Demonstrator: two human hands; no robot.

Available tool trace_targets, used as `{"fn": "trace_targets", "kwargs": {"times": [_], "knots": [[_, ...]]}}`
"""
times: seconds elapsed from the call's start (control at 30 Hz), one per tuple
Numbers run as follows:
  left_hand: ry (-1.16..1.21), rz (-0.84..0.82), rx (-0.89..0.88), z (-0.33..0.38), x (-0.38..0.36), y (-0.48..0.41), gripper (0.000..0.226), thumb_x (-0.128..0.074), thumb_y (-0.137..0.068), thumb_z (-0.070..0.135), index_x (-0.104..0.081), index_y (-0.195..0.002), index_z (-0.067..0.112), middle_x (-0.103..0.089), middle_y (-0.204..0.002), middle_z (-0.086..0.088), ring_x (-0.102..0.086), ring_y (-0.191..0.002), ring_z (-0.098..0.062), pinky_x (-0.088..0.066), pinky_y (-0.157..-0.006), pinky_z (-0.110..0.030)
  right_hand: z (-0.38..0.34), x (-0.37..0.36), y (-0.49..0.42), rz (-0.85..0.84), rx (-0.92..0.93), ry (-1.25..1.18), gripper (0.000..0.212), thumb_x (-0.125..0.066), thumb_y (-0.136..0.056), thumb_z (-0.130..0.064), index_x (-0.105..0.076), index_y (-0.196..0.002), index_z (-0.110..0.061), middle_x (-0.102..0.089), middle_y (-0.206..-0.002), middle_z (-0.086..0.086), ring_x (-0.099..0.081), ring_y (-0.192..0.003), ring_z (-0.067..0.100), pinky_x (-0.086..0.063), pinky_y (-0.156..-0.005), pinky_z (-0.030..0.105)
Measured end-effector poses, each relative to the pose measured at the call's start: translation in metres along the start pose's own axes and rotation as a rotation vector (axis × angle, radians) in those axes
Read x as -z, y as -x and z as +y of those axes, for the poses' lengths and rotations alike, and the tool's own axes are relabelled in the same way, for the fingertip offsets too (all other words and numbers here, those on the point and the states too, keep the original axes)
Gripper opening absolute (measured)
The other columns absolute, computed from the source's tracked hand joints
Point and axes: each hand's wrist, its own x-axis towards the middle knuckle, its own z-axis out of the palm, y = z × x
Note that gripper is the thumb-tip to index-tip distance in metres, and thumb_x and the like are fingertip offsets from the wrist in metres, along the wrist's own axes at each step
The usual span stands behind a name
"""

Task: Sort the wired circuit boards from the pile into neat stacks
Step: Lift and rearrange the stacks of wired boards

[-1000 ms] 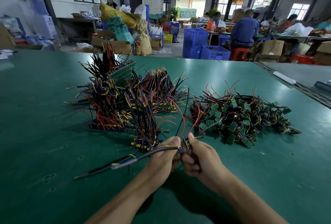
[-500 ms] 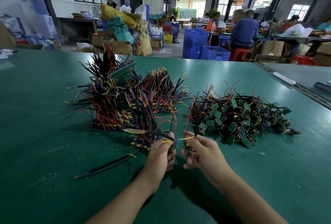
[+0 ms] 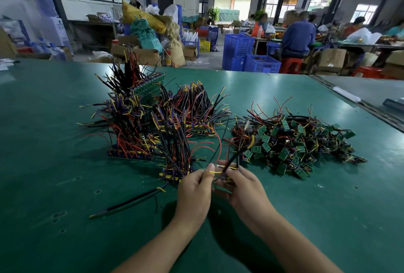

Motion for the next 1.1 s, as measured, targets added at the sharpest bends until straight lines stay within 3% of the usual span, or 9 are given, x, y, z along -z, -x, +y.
{"fn": "trace_targets", "kwargs": {"times": [0.2, 0.3, 0.47, 0.6, 0.73, 0.8, 0.87, 0.97, 1.1], "knots": [[-0.135, 0.091, 0.012, -0.003, 0.002, -0.004, 0.051, -0.054, -0.095, 0.038, -0.057, -0.067, -0.005, -0.032, -0.043, 0.007, -0.029, -0.045, -0.015, -0.023, -0.051, -0.032, 0.004, 0.002, -0.001, -0.158, 0.064, -0.025, 0.027, -0.06, -0.074, -0.013, -0.072, -0.097, -0.019, -0.072, -0.1, 0.004, -0.068, -0.093, 0.014, -0.054, -0.076, 0.031], [-0.218, 0.084, -0.009, -0.001, 0.003, -0.003, 0.052, -0.057, -0.093, 0.038, -0.046, -0.051, 0.01, -0.032, -0.045, 0.004, -0.029, -0.048, -0.016, -0.023, -0.052, -0.034, 0.009, 0.0, -0.001, -0.099, 0.098, 0.022, 0.044, -0.078, -0.077, -0.018, -0.063, -0.118, -0.015, -0.072, -0.108, 0.008, -0.067, -0.101, 0.02, -0.053, -0.093, 0.04], [-0.23, 0.043, -0.023, 0.003, 0.005, -0.002, 0.059, -0.046, -0.091, 0.053, -0.035, -0.051, 0.01, -0.033, -0.047, 0.002, -0.032, -0.048, -0.017, -0.025, -0.053, -0.035, 0.01, 0.005, -0.004, 0.028, 0.153, 0.051, 0.033, -0.062, -0.089, -0.001, -0.063, -0.119, -0.014, -0.072, -0.107, 0.011, -0.067, -0.097, 0.022, -0.051, -0.096, 0.044], [-0.439, 0.151, -0.207, 0.003, 0.009, 0.001, 0.052, -0.041, -0.083, 0.064, -0.038, -0.059, 0.018, -0.044, -0.051, 0.008, -0.042, -0.052, -0.011, -0.037, -0.057, -0.037, 0.007, 0.011, -0.004, 0.076, 0.336, 0.371, 0.036, -0.064, -0.087, 0.006, -0.067, -0.106, -0.024, -0.073, -0.092, -0.003, -0.068, -0.085, 0.008, -0.055, -0.075, 0.022], [-0.353, 0.09, -0.195, 0.004, 0.007, 0.002, 0.053, -0.054, -0.067, 0.069, -0.055, -0.101, 0.028, -0.06, -0.094, 0.011, -0.057, -0.093, -0.005, -0.044, -0.082, -0.023, 0.008, 0.01, 0.0, 0.037, 0.495, 0.735, 0.043, -0.061, -0.088, 0.003, -0.063, -0.11, -0.034, -0.073, -0.098, -0.013, -0.068, -0.093, 0.004, -0.052, -0.083, 0.021], [-0.263, 0.006, -0.107, 0.002, 0.003, 0.0, 0.064, -0.061, -0.067, 0.066, -0.052, -0.117, 0.027, -0.064, -0.104, 0.011, -0.06, -0.099, -0.003, -0.045, -0.087, -0.021, 0.009, 0.01, 0.001, 0.004, 0.52, 0.849, 0.047, -0.057, -0.088, 0.0, -0.058, -0.119, -0.035, -0.071, -0.105, -0.018, -0.066, -0.1, 0.001, -0.05, -0.086, 0.017], [-0.095, -0.019, -0.047, 0.001, 0.0, -0.002, 0.051, -0.071, -0.078, 0.047, -0.055, -0.118, 0.02, -0.07, -0.1, 0.006, -0.066, -0.094, -0.006, -0.049, -0.083, -0.019, 0.009, 0.011, 0.002, 0.001, 0.516, 0.951, 0.056, -0.058, -0.087, -0.001, -0.049, -0.13, -0.035, -0.067, -0.108, -0.026, -0.062, -0.103, -0.005, -0.046, -0.087, 0.011], [0.092, 0.009, 0.007, 0.0, 0.002, -0.01, 0.008, -0.066, -0.09, 0.017, -0.065, -0.096, 0.013, -0.073, -0.083, 0.003, -0.068, -0.079, -0.01, -0.049, -0.069, -0.013, 0.008, 0.013, 0.002, -0.03, 0.463, 1.036, 0.06, -0.058, -0.09, -0.008, -0.038, -0.142, -0.031, -0.065, -0.114, -0.019, -0.061, -0.104, -0.002, -0.044, -0.086, 0.01], [0.187, 0.038, 0.142, -0.002, 0.003, -0.014, 0.013, -0.061, -0.093, 0.018, -0.069, -0.084, 0.013, -0.073, -0.082, -0.008, -0.068, -0.075, -0.016, -0.055, -0.07, -0.029, 0.009, 0.011, 0.002, -0.078, 0.415, 1.059, 0.061, -0.061, -0.088, -0.006, -0.039, -0.139, -0.033, -0.064, -0.116, -0.017, -0.059, -0.105, -0.003, -0.041, -0.087, 0.009]]}}
